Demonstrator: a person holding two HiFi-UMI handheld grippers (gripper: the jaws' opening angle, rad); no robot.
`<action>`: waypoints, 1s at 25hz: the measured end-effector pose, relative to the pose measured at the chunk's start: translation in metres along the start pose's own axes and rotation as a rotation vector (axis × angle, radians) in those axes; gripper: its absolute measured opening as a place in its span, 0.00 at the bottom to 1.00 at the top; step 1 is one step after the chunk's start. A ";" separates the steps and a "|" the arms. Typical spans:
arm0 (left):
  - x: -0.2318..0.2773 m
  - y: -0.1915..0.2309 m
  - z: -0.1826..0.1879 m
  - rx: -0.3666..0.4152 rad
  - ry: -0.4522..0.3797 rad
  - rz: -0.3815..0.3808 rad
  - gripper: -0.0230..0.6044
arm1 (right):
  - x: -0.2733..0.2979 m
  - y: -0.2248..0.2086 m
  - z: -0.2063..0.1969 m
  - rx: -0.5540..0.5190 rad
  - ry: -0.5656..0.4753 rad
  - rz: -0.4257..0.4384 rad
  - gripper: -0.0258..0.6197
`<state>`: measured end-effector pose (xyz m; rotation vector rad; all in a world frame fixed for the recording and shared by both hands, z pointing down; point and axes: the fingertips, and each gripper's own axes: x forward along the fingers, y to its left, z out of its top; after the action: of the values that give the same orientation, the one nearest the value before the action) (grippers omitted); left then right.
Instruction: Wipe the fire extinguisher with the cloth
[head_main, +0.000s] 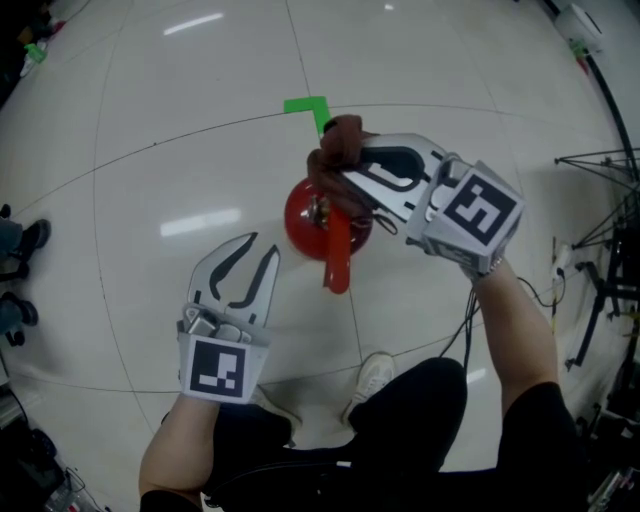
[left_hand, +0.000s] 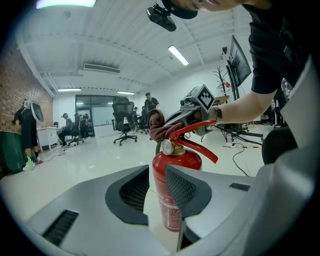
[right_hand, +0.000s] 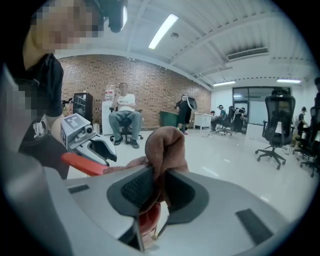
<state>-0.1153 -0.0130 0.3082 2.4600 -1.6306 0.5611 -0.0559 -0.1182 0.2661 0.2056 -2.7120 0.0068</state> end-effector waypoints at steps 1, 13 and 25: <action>0.001 0.000 0.000 -0.001 -0.002 0.001 0.17 | 0.002 -0.004 -0.002 0.010 -0.005 -0.003 0.18; 0.009 0.018 -0.002 0.003 0.068 0.037 0.17 | 0.019 -0.038 -0.025 0.137 -0.051 0.048 0.18; 0.067 0.050 0.012 0.031 0.191 0.061 0.17 | 0.033 -0.057 -0.048 0.224 -0.113 0.125 0.18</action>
<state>-0.1350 -0.0944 0.3178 2.3028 -1.6363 0.8076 -0.0581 -0.1778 0.3218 0.1034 -2.8294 0.3457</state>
